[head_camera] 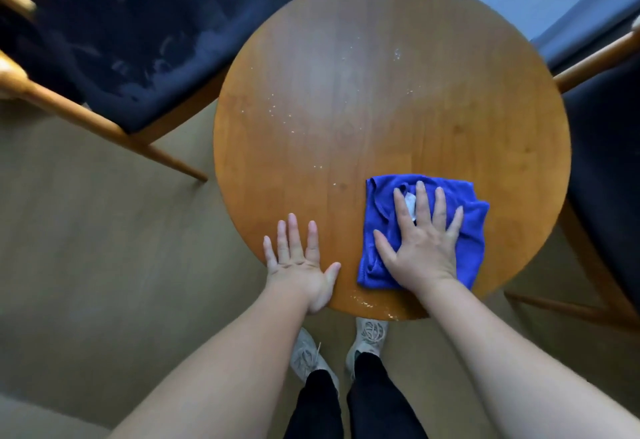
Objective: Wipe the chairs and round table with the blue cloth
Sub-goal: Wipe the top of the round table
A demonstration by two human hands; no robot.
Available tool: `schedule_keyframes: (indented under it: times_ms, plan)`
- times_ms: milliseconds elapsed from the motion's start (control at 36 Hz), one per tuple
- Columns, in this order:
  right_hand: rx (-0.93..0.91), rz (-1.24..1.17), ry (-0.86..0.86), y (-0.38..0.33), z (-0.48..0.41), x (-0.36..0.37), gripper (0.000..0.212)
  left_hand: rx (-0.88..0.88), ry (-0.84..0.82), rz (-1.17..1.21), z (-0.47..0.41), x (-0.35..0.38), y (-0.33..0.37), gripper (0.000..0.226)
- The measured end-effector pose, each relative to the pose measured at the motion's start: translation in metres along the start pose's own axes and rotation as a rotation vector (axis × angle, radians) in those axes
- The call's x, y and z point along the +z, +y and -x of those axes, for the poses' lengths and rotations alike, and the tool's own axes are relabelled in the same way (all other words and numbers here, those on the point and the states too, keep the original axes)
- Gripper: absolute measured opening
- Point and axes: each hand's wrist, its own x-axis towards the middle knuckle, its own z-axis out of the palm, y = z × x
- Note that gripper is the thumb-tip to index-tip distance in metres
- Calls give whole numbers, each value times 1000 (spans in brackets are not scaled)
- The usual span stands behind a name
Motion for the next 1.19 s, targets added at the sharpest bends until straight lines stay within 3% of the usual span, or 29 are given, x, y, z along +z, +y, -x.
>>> schedule_keyframes:
  times_ms: [333,611,778,1056,1195]
  plan:
    - [-169,131,51,3,-162,-39,79,110,-29,17,2,-1,-9,77]
    - [-233,142,61,-17,-203,-49,79,117,24,12,-2,6,-14,79]
    - [-315,160,29,6,-165,-45,78,119,50,24,-2,8,-15,79]
    - [-189,54,25,51,-22,-13,74,147,127,60,-3,11,-12,75]
    - [-90,20,49,60,28,3,75,358,383,128,4,24,-42,63]
